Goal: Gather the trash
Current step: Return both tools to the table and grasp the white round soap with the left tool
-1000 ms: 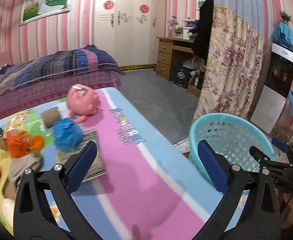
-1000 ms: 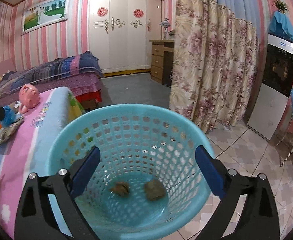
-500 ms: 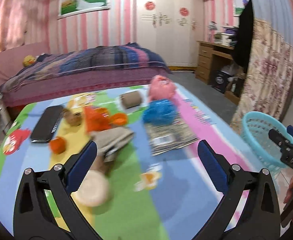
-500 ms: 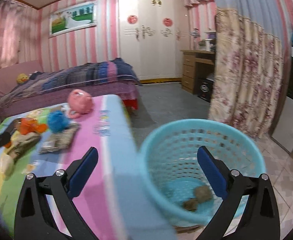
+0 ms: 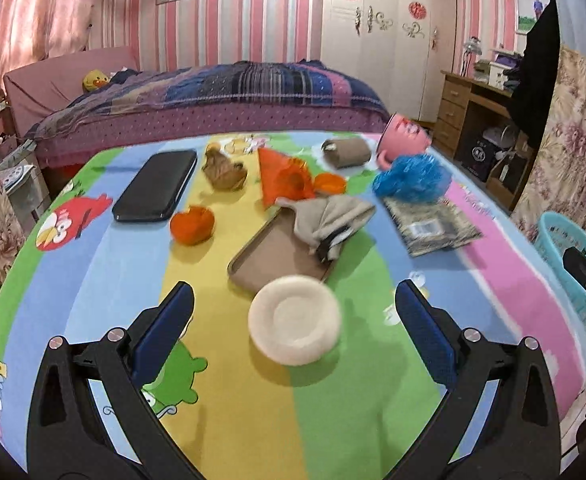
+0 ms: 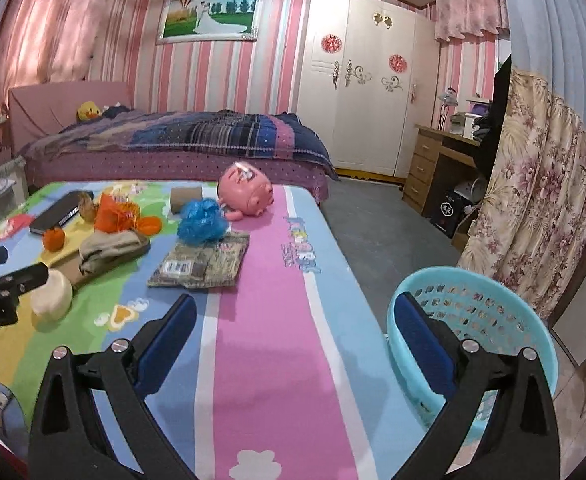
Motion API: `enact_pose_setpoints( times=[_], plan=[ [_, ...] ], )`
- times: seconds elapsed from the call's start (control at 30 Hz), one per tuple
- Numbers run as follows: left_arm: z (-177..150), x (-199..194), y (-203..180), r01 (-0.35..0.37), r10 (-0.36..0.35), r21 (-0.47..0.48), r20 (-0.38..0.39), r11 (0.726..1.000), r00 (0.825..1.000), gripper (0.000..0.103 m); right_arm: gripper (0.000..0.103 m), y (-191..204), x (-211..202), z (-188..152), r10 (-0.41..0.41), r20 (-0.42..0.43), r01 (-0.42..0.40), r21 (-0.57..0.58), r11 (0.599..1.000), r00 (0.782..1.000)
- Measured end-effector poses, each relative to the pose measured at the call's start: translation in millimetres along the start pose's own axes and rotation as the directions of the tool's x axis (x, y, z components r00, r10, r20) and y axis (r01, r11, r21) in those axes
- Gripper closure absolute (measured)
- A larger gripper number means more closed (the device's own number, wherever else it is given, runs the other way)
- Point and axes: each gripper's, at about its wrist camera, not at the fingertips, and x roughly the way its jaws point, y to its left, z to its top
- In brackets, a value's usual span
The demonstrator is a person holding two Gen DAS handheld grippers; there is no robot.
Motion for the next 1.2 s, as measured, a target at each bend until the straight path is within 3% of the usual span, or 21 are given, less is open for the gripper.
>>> enact_pose_setpoints(
  times=[0.2,0.4,0.53,0.6,0.63,0.7,0.73,0.83,0.93,1.1,1.2],
  plan=[
    [-9,20,15,0.028,-0.036,-0.096,-0.084,0.995,0.996,0.006,0.006,-12,15,-5,-0.012,-0.041,0.013,0.040,0.999,0.999],
    [-10,37,20,0.026,-0.046,-0.134,-0.151,0.991,0.987,0.007,0.006,-14,27,-8,0.002,-0.067,0.003,0.071,0.997,0.998],
    [-10,44,18,0.042,-0.066,-0.134,-0.176,0.990,0.982,0.015,0.006,-11,33,-8,0.019,-0.082,-0.013,0.079,0.997,0.996],
    [-11,44,13,0.043,-0.062,-0.108,-0.180,0.993,0.982,0.022,0.006,-9,35,-6,0.025,-0.088,-0.018,0.081,0.997,0.996],
    [-11,44,11,0.041,-0.058,-0.095,-0.180,0.995,0.982,0.032,0.006,-8,35,-5,0.027,-0.088,-0.020,0.081,0.997,0.996],
    [-11,41,7,0.053,-0.063,-0.060,-0.181,0.997,0.982,0.042,0.006,-5,35,-1,0.032,-0.083,-0.025,0.079,0.997,0.996],
    [-10,40,5,0.054,-0.063,-0.049,-0.186,0.997,0.981,0.042,0.006,-3,35,0,0.033,-0.080,-0.027,0.078,0.997,0.996],
    [-4,28,8,0.048,-0.053,-0.036,-0.170,0.998,0.984,0.042,0.006,4,35,7,0.044,-0.072,-0.039,0.071,0.997,0.996],
    [19,12,19,0.040,-0.043,-0.038,-0.095,0.998,0.995,0.042,0.006,18,36,16,0.066,-0.062,-0.062,0.062,0.996,0.996],
    [60,-4,50,-0.060,0.060,0.016,0.039,0.998,0.997,0.042,0.006,50,41,29,0.122,-0.060,-0.119,0.051,0.992,0.991],
    [63,-5,74,-0.101,0.102,-0.007,0.066,0.995,0.993,0.042,0.006,80,47,35,0.150,-0.059,-0.150,0.011,0.989,0.987]
  ],
)
